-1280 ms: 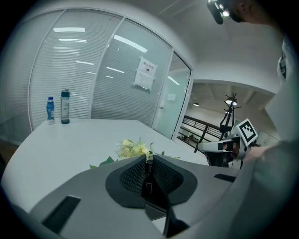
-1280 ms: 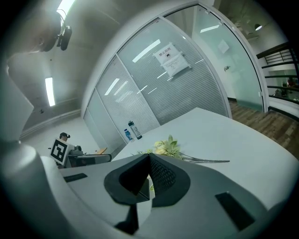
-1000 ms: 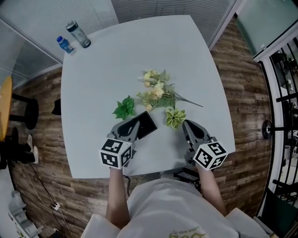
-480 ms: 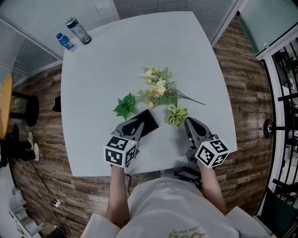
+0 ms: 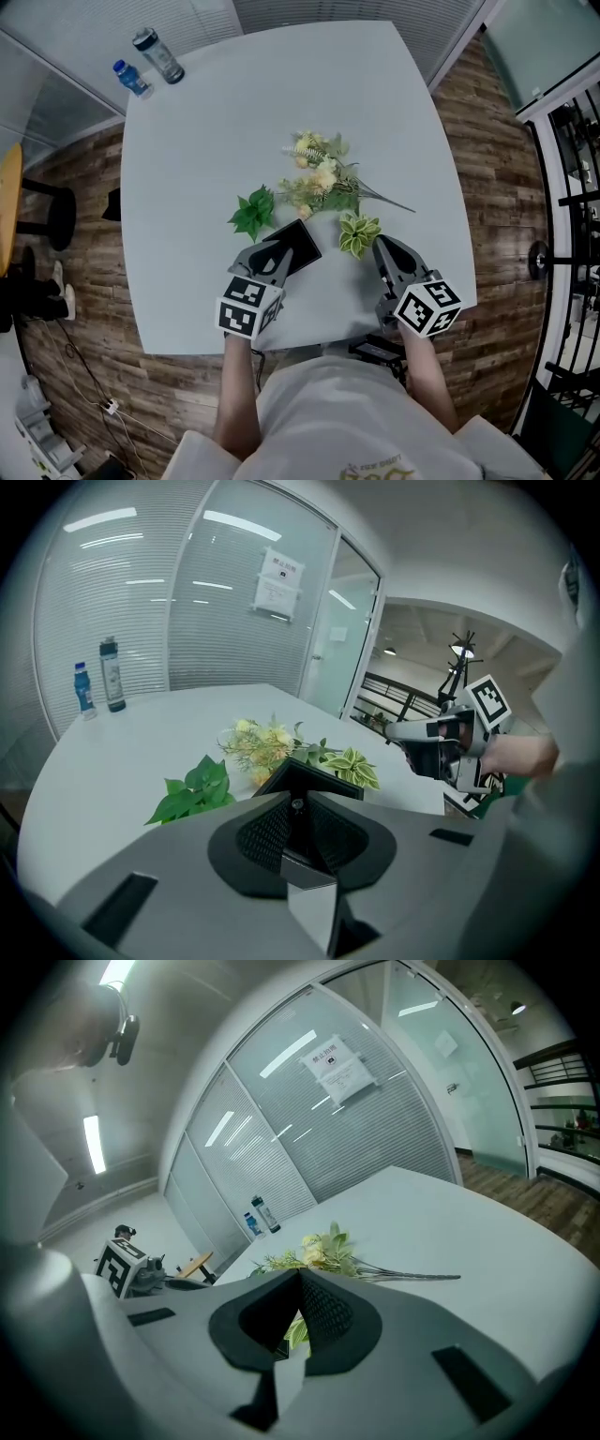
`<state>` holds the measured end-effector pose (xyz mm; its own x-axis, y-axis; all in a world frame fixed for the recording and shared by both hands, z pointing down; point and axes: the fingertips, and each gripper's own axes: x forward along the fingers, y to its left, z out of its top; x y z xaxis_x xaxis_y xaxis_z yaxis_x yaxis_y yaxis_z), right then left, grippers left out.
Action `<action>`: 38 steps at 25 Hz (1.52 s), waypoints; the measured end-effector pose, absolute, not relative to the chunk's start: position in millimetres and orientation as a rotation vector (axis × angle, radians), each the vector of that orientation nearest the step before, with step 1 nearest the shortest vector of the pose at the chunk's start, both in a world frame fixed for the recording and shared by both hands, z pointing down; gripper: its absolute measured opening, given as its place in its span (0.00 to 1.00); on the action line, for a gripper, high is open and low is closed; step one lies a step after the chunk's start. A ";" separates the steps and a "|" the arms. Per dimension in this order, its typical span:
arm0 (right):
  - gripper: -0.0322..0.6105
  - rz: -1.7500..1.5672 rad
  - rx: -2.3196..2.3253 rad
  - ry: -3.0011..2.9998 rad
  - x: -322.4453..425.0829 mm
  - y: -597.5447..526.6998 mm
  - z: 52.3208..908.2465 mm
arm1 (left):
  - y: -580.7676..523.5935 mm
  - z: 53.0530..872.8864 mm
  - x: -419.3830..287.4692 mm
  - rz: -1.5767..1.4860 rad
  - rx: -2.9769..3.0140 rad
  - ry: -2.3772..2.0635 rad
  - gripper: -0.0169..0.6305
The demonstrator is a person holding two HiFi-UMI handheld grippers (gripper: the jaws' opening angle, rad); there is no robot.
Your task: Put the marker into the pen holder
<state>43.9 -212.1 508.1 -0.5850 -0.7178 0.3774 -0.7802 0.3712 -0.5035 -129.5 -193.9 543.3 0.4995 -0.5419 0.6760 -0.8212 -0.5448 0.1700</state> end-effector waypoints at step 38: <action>0.08 1.045 1.367 -2.547 46.4 -207.4 506.6 | -198.3 547.1 -126.5 1.020 2.397 -1.310 0.30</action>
